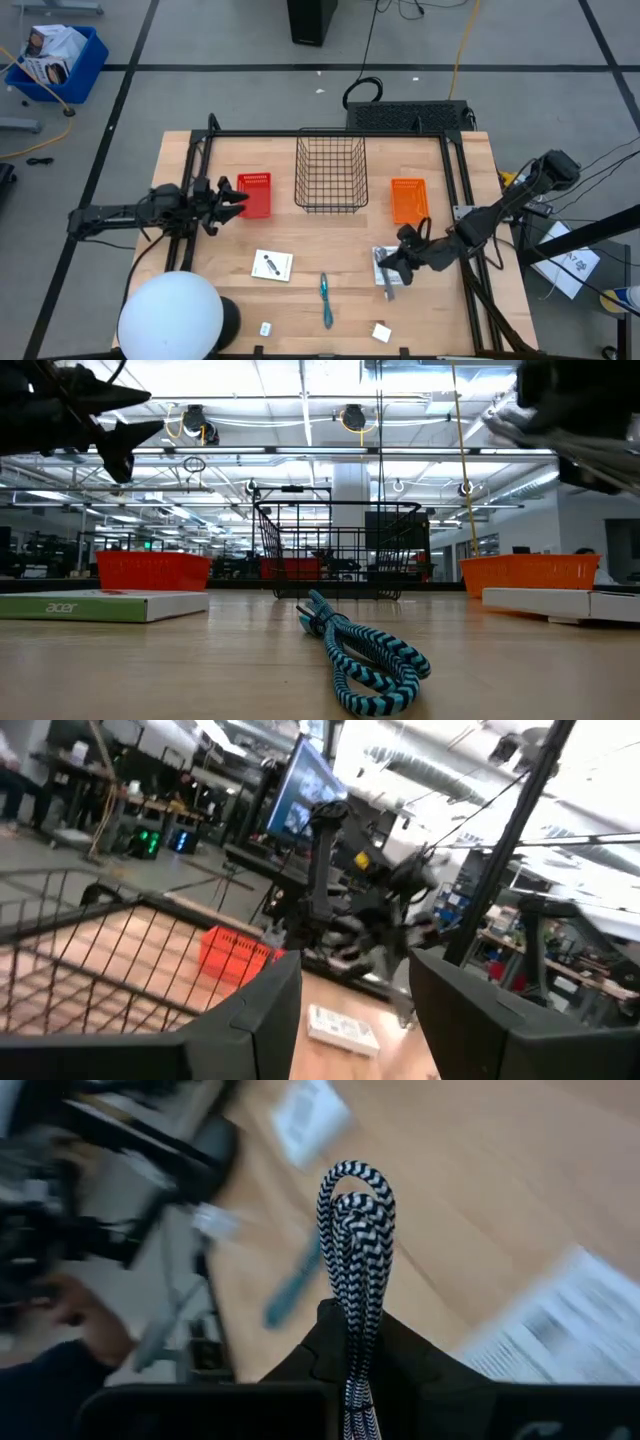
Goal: Pick and place items into bin
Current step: Put the black charger cable into the red basket, then put the blue charger cable into the red basket
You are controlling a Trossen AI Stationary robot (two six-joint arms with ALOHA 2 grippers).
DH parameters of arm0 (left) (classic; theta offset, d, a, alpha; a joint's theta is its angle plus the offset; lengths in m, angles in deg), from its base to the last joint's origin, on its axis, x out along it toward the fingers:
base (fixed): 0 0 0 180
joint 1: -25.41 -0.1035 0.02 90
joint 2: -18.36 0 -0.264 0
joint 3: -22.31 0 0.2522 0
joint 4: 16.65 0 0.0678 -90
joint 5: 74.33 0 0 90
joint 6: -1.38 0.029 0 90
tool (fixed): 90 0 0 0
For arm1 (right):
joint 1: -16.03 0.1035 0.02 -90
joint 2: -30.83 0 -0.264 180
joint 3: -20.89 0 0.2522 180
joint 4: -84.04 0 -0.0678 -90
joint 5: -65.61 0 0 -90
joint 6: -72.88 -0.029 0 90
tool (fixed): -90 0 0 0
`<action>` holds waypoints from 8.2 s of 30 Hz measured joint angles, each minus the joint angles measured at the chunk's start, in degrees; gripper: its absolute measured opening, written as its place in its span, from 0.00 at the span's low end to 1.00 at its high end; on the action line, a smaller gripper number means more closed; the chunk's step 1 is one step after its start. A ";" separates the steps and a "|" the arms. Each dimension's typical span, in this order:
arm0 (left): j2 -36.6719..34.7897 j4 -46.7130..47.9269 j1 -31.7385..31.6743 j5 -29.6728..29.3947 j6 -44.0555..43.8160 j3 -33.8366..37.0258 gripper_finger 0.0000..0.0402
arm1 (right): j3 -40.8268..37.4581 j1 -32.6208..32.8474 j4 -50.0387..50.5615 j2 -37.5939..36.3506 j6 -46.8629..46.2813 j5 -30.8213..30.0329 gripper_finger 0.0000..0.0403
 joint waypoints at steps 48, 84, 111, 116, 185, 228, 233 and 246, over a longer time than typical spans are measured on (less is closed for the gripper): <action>58.70 -27.37 3.98 8.75 1.51 -19.05 0.48 | 22.36 -34.54 -32.99 24.76 51.50 25.97 0.04; 75.42 -26.64 4.85 2.42 5.97 -34.38 0.46 | 22.32 -34.24 -33.36 25.68 51.04 25.84 0.04; 70.67 -17.59 4.70 2.79 6.02 -34.27 0.08 | 22.27 -30.14 -33.45 25.16 55.83 25.54 0.47; 65.87 -9.53 4.67 -0.72 4.09 -34.23 0.08 | 20.71 -30.14 -32.41 24.17 55.53 25.93 0.56; 57.59 45.11 -7.58 -22.23 -28.38 -32.11 0.31 | 9.35 -25.22 -32.87 9.75 62.91 25.79 0.58; 57.57 18.82 7.26 -10.28 -8.31 -32.11 0.50 | 16.96 -13.86 -14.71 21.07 37.34 13.81 0.58; 57.57 18.38 8.73 -10.69 -7.22 -32.13 0.50 | 24.61 -13.59 -5.50 26.46 34.20 16.74 0.58; 57.57 17.93 12.35 -13.28 -4.42 -32.15 0.50 | 37.80 -12.87 14.90 37.92 18.84 16.97 0.58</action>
